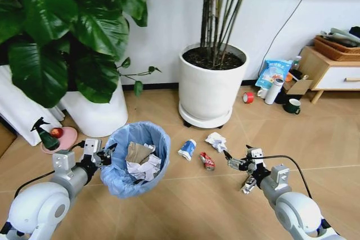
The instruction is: Pick up the trash bin and place the garbage on the floor into it.
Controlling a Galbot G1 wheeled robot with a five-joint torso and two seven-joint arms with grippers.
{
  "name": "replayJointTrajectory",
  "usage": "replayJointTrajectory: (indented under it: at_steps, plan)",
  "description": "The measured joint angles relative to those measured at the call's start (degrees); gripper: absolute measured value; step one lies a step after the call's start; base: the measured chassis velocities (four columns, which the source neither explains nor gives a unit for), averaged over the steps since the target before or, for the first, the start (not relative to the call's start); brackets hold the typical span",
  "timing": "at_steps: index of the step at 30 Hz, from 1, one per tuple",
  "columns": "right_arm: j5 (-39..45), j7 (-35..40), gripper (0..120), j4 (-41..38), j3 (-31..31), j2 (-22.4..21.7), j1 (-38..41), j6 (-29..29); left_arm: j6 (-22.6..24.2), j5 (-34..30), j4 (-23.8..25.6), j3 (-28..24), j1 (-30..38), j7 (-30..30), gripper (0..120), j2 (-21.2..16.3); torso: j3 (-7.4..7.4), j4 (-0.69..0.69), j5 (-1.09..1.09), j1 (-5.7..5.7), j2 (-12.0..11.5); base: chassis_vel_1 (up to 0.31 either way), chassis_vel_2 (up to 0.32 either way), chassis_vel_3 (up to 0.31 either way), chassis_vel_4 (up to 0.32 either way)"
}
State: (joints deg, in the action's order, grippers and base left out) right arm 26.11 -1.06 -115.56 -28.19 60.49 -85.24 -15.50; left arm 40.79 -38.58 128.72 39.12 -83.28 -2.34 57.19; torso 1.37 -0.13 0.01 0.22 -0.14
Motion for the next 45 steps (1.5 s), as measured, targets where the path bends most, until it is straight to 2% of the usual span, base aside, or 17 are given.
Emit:
replayJointTrajectory:
  at_steps: [2,5,8,13,45]
  plan:
    - [-0.23,0.0,100,0.26,0.07,0.15,0.04,0.29,0.0,-0.04,0.01,0.0,-0.02,0.01,0,-0.14,0.0,0.0,-0.1,0.0,0.0,-0.065,-0.089,0.09,0.049]
    - [-0.33,0.0,100,0.46,0.15,0.33,0.08,0.52,-0.01,-0.08,0.04,0.06,-0.02,0.02,0,-0.3,0.0,-0.01,-0.03,0.0,0.0,-0.017,-0.025,0.023,0.005]
    - [-0.48,-0.09,100,0.71,0.22,0.51,0.12,0.82,-0.01,-0.11,0.04,0.09,-0.02,0.02,0,-0.41,0.0,0.0,-0.12,0.0,0.0,0.01,0.017,-0.007,-0.01]
    - [-0.89,-0.36,100,1.54,0.34,0.82,0.17,1.85,-0.01,-0.02,0.09,-0.22,-0.02,0.02,0,-0.44,0.0,0.01,-0.04,0.0,0.0,-0.004,0.025,0.006,-0.019]
    - [-3.46,-0.87,100,4.26,0.31,1.95,-1.08,2.49,-0.04,0.58,0.15,-0.37,-0.38,0.04,0,0.33,0.0,0.01,-0.07,0.02,0.0,-0.096,0.092,0.095,-0.09]
